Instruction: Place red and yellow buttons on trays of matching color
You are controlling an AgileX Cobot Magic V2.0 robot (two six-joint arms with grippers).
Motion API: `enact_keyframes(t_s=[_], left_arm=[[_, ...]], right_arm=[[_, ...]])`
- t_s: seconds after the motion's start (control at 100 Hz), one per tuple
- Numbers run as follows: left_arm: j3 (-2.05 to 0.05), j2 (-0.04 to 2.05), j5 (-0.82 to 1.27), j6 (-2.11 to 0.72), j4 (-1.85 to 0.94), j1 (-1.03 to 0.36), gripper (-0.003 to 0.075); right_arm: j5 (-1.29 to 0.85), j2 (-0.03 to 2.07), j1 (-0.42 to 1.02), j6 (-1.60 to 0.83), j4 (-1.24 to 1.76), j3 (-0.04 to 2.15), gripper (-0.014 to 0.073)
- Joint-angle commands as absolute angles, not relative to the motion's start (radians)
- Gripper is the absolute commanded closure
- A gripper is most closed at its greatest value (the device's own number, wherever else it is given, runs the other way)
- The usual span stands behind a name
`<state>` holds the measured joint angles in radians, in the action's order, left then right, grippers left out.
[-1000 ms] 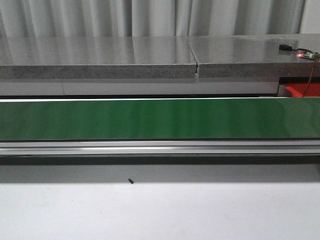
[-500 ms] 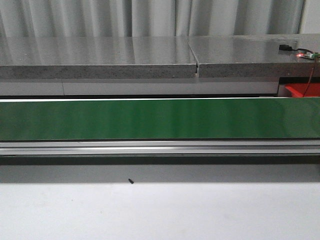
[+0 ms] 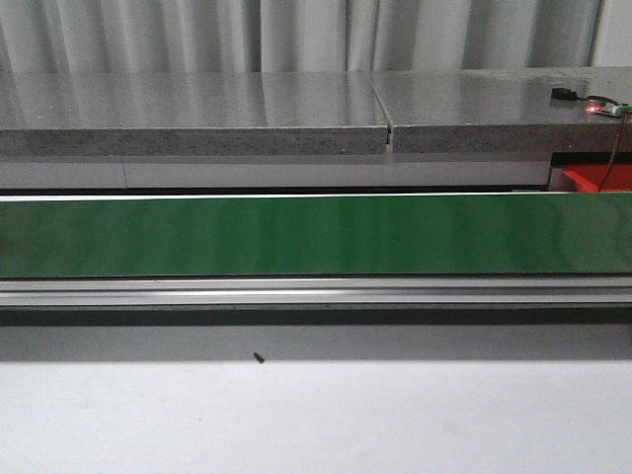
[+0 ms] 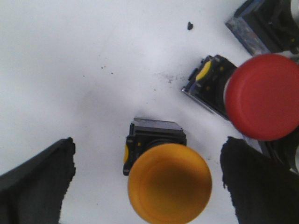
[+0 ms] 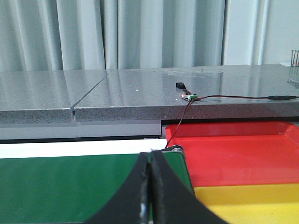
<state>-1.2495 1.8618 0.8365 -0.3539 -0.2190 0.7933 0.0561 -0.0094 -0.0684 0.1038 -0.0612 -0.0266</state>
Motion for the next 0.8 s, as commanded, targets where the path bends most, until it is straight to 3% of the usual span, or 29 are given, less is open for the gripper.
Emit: enact_keyframes(t_s=[0.0,0.14,0.26,0.79], left_arm=[[-1.274,1.819,0.8,-0.368,-0.243,0.795,0.0209],[-1.274,1.819,0.796,-0.37,-0.25,0.795,0.0398],[-1.274,1.819,0.795,-0.372,-0.252,0.795,0.0477],[-1.275,1.638,0.879,-0.373,-0.247,0.786,0.0488]], right_arm=[[0.14,-0.031,-0.072,0.098,-0.067,-0.013,0.0655],[0.14,-0.031,-0.072,0.098,-0.067,-0.013,0.0655],[0.14,-0.031,-0.072,0.098,-0.067,-0.013,0.0655],[0.139,-0.031,-0.072,0.098,-0.067,-0.013,0.0655]])
